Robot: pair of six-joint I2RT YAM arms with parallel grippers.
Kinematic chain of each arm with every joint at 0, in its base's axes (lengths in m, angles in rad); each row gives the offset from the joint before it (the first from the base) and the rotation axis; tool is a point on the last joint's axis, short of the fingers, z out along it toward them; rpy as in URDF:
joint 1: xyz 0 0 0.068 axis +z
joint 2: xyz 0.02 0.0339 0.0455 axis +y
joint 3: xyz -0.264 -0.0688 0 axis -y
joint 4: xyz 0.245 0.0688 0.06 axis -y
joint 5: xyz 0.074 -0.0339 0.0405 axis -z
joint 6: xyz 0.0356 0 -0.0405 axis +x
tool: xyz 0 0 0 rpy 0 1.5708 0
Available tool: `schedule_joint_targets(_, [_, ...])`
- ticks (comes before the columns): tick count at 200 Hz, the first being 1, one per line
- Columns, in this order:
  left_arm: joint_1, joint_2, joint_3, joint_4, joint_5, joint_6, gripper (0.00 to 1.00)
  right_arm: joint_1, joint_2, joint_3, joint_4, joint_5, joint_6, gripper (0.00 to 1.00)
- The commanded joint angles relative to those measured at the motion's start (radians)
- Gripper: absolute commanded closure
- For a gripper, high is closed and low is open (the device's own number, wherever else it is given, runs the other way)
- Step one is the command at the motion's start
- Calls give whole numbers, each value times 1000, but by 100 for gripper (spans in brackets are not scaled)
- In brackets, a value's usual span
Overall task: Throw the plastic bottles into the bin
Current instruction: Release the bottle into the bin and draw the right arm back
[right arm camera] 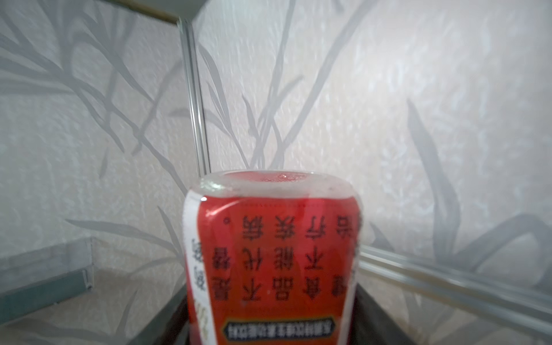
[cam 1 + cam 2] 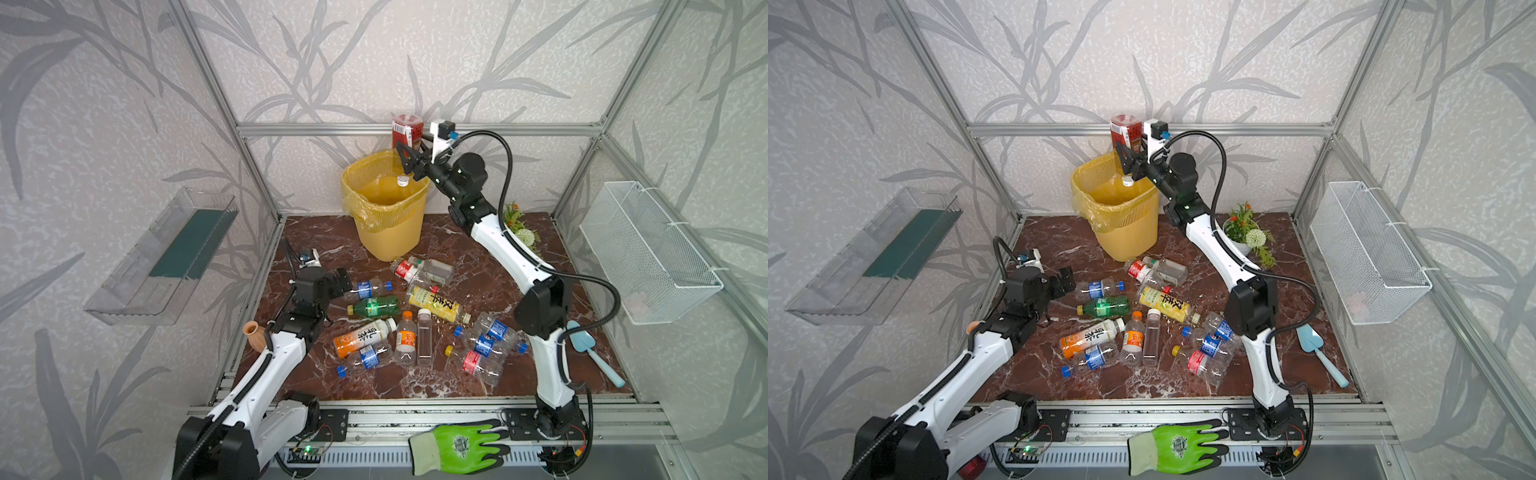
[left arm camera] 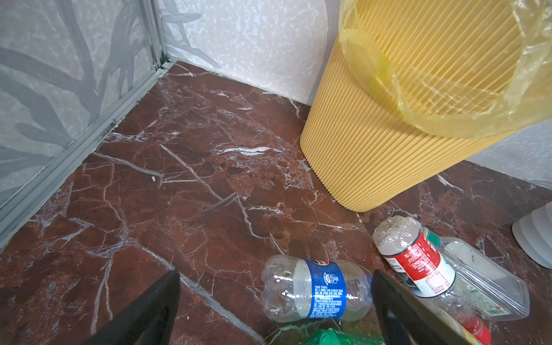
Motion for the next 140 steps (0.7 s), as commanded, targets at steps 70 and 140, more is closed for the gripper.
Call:
schedule_joint_targets(70, [-25,-90,0,-28,8,26,1,12,-416,-416,-6,70,-141,5])
schedule_joint_targets(140, [-184,-101,-9,-74,-39,107,1,-42,-889,-1261,109,165,-164,5])
